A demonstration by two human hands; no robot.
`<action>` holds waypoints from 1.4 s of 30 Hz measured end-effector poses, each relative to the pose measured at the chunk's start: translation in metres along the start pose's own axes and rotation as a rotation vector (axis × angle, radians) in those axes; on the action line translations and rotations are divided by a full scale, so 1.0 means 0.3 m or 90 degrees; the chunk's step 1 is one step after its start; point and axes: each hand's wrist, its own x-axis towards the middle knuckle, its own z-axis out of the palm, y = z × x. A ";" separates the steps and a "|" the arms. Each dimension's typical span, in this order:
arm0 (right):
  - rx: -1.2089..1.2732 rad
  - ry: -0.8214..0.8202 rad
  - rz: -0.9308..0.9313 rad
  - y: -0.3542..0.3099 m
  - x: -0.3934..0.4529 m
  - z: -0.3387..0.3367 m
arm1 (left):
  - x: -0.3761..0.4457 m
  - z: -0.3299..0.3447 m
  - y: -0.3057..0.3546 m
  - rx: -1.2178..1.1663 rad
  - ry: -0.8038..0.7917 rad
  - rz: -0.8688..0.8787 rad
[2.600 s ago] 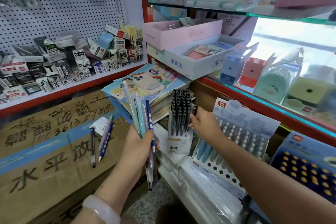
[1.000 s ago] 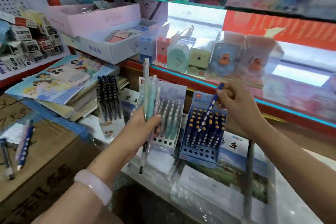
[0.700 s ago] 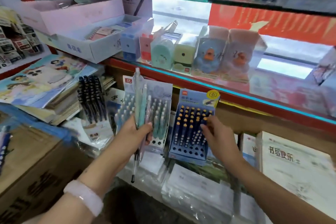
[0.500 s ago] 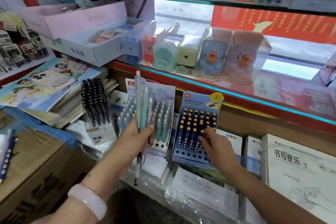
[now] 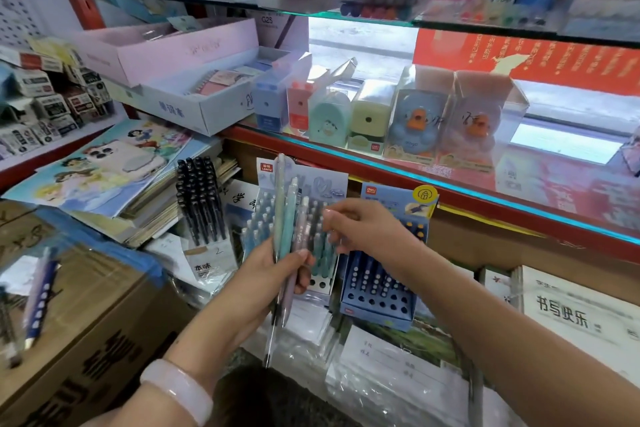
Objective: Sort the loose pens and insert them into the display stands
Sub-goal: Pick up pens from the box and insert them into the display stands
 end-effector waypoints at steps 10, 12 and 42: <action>0.130 -0.090 0.027 -0.020 0.024 0.109 | -0.022 -0.052 0.009 -0.066 0.061 0.012; 0.178 -0.067 0.025 -0.031 0.020 0.107 | -0.023 -0.072 0.019 -0.083 0.104 0.028; -0.395 0.103 -0.218 0.075 0.197 0.282 | -0.056 -0.251 -0.032 0.106 0.312 0.040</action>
